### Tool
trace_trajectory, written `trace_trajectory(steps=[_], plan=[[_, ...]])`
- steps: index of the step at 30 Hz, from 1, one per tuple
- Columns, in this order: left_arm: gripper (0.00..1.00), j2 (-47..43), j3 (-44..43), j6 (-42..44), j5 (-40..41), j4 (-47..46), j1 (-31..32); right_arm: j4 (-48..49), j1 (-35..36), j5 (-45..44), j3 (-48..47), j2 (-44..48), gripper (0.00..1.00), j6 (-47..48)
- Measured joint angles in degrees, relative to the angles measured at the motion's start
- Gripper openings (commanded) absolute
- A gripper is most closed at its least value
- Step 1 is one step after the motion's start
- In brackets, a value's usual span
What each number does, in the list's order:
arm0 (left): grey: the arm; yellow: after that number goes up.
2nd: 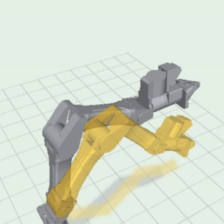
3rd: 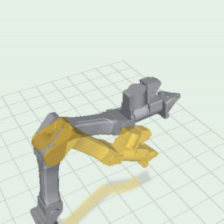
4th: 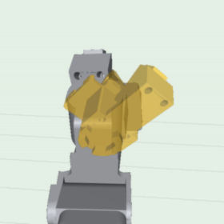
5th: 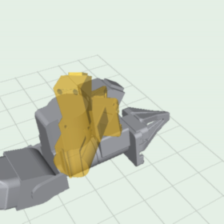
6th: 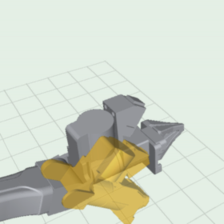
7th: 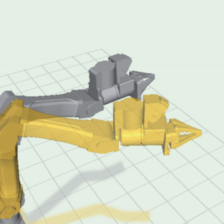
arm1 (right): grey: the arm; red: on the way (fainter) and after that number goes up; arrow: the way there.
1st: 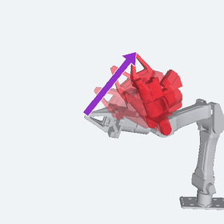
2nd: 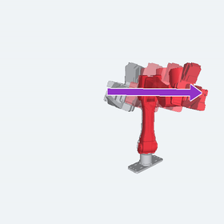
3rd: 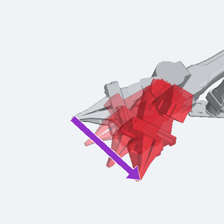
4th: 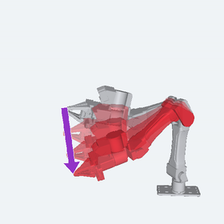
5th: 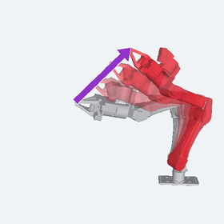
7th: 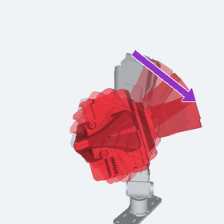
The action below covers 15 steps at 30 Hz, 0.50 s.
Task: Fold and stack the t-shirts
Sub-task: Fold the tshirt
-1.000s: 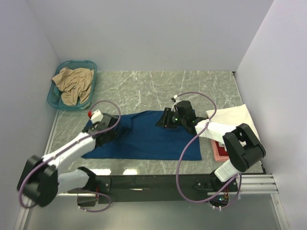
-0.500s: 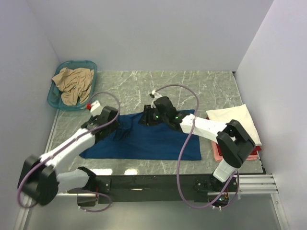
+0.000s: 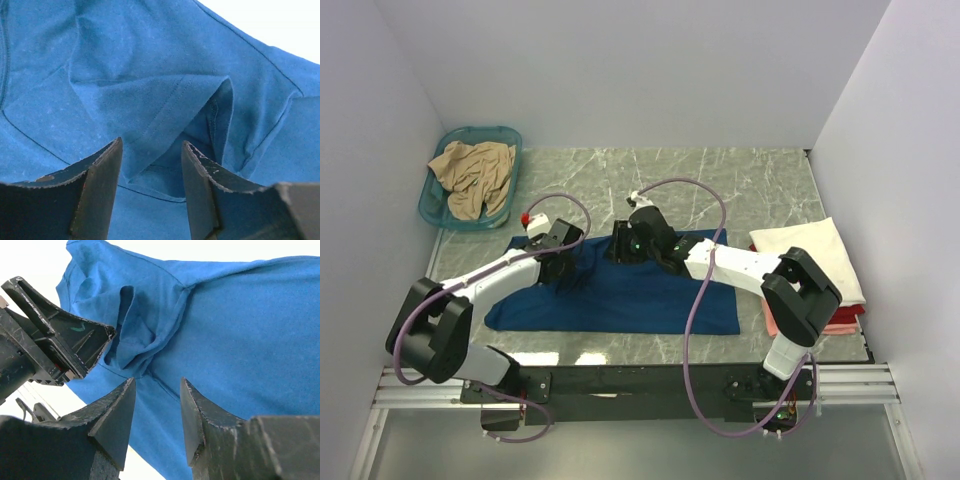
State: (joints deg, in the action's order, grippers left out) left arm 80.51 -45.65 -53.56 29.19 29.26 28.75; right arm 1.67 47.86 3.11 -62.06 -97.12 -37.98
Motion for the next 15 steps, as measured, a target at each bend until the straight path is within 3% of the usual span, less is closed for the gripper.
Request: trace_trajectory(steps=[6,15], plan=[[0.54,1.20,0.00,1.86,-0.87,-1.62,0.00,0.50,0.00,-0.48,0.48,0.00,0.48,-0.76],[0.42,6.14,-0.48,1.77,-0.79,-0.90,0.00,1.40,0.00,-0.33,0.72,0.00,0.48,-1.40]])
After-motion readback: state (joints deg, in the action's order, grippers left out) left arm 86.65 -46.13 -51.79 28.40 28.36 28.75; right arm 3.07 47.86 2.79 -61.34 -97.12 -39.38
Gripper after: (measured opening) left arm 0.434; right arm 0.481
